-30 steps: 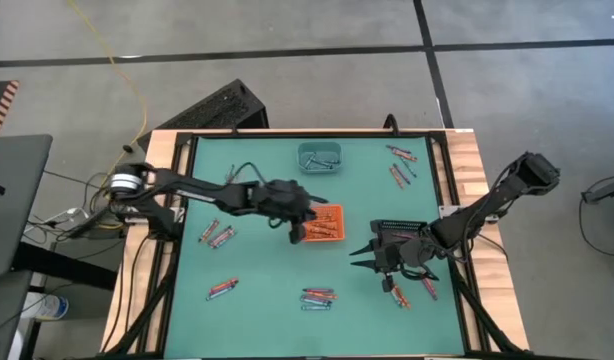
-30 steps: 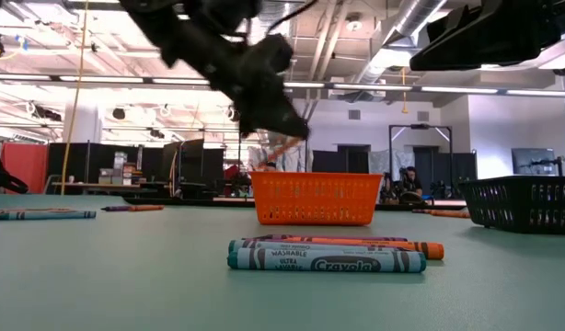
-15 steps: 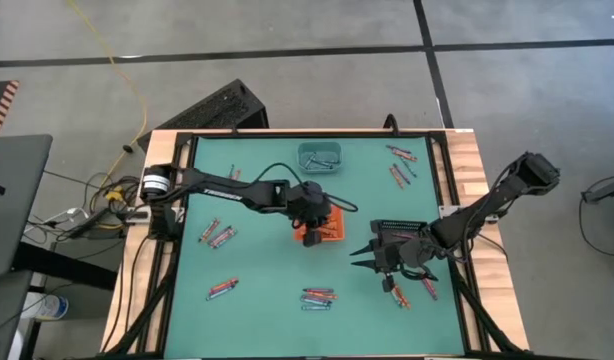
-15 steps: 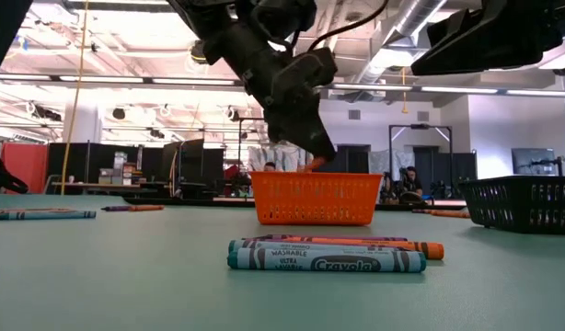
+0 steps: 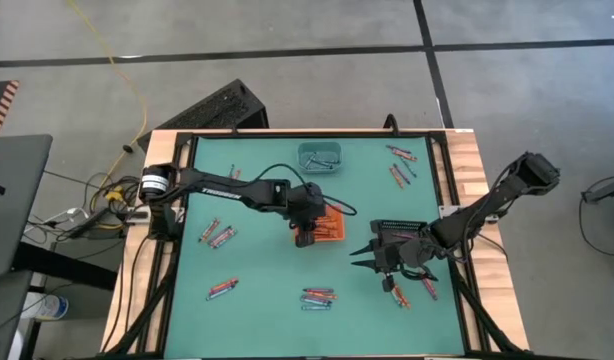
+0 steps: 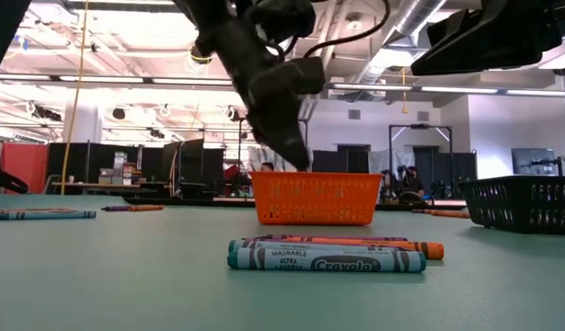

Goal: Sort crayons
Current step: Put the violet crayon into the black bin

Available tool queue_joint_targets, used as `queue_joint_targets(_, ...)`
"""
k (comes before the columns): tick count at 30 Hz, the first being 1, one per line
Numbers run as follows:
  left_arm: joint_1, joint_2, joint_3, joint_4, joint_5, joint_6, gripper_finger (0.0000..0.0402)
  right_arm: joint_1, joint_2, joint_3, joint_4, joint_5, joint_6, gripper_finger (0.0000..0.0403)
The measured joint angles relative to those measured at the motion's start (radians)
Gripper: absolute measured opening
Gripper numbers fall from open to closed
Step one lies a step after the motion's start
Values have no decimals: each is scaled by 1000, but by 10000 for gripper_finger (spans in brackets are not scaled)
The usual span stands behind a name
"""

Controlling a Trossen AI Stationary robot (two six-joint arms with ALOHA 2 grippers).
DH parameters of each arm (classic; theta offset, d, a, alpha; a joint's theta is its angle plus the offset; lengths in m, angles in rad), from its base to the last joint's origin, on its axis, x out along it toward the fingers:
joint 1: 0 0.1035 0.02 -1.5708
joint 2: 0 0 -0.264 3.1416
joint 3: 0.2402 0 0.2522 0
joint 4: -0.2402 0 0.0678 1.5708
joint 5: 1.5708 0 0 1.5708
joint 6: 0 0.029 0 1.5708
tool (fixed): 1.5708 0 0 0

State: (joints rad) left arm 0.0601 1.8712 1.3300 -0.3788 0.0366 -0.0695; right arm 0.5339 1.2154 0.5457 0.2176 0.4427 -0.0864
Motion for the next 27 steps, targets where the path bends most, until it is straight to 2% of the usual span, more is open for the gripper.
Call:
queue_joint_targets(7,-15,-17,169,-524,-99,-105,107,0,0,0,1,0,0,100)
queue_joint_targets(13,-90,-44,190,-776,-196,-161,107,0,0,0,0,0,0,100)
queue_joint_targets(19,-186,-96,150,-875,-359,-230,107,0,0,-1,0,0,1,100)
queue_joint_targets(23,-225,-161,95,-894,-393,-265,107,0,0,0,0,0,7,100)
queue_joint_targets(27,-215,-274,-25,-874,-421,-312,107,0,0,-1,1,0,8,100)
